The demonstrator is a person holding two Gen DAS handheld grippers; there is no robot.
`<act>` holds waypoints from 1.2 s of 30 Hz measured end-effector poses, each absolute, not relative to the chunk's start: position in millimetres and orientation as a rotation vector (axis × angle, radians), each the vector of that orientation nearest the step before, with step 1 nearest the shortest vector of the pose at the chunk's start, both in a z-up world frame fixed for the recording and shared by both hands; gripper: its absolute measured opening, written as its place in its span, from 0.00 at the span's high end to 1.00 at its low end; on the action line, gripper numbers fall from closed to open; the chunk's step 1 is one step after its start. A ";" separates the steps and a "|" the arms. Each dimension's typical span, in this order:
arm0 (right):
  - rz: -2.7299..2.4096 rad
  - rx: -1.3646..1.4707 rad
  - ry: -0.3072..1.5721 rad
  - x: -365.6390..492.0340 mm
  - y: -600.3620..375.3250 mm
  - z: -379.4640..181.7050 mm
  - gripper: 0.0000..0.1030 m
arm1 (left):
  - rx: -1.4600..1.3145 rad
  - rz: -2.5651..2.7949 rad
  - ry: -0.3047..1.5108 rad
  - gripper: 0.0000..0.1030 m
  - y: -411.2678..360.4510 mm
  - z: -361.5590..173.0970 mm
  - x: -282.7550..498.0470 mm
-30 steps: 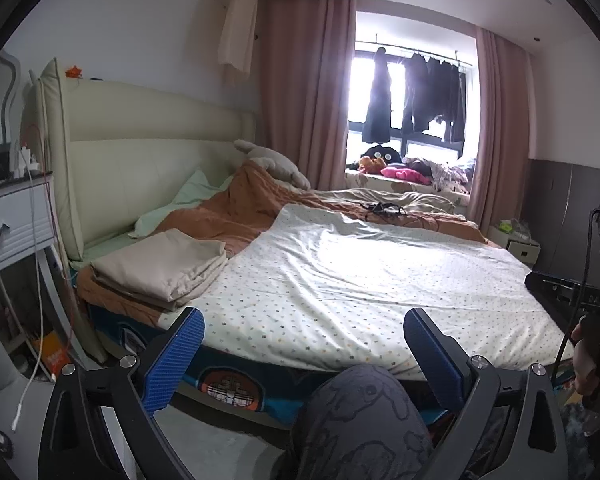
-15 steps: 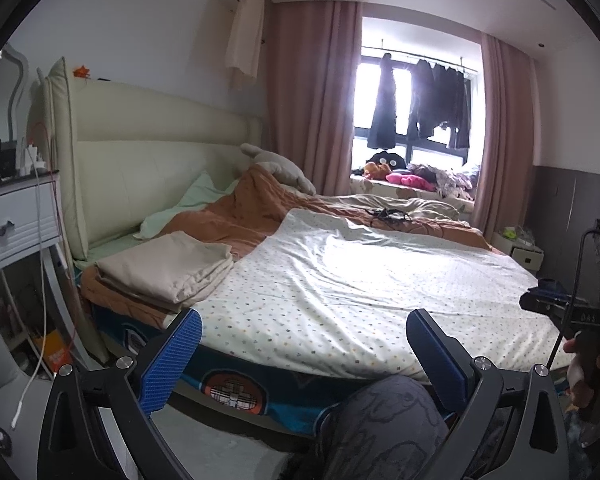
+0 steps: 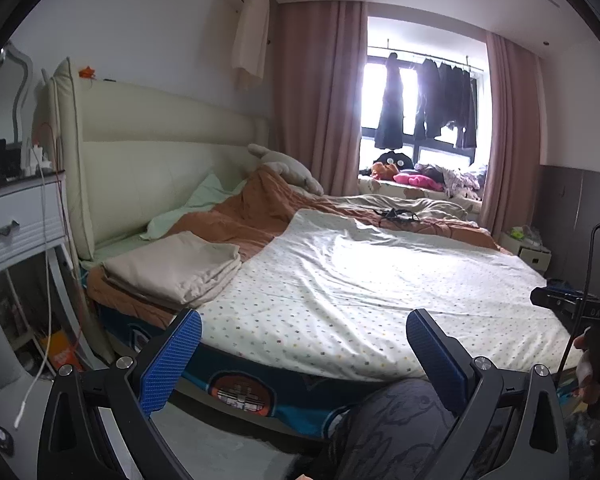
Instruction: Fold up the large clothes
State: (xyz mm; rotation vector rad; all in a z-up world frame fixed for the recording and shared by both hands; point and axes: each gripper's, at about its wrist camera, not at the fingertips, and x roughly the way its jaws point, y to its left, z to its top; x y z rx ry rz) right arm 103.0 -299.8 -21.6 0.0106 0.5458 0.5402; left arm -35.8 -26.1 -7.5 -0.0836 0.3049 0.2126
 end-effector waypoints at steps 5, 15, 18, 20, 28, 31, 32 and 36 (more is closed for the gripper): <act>0.538 -0.007 0.551 103.2 -297.4 -22.4 0.00 | -0.089 0.218 0.309 0.01 -25.3 -8.8 -35.1; 0.534 0.000 0.547 104.5 -297.4 -20.8 0.00 | -0.088 0.218 0.310 0.01 -26.5 -9.5 -35.9; 0.537 0.000 0.550 104.1 -296.5 -20.7 0.00 | -0.092 0.218 0.306 0.01 -26.5 -9.5 -35.9; 0.541 -0.008 0.547 103.5 -295.3 -20.2 0.00 | -0.090 0.215 0.306 0.01 -26.7 -9.4 -35.7; 0.538 -0.009 0.548 103.8 -295.1 -19.3 0.00 | -0.089 0.213 0.303 0.01 -28.0 -11.1 -37.1; 0.535 -0.014 0.546 104.1 -295.6 -19.4 0.00 | -0.079 0.209 0.302 0.01 -30.6 -12.0 -36.5; 0.532 -0.014 0.546 104.5 -296.0 -19.3 0.00 | -0.073 0.211 0.300 0.01 -31.8 -12.3 -36.6; 0.529 -0.003 0.548 106.1 -298.1 -20.3 0.00 | -0.059 0.204 0.303 0.01 -35.7 -12.8 -36.0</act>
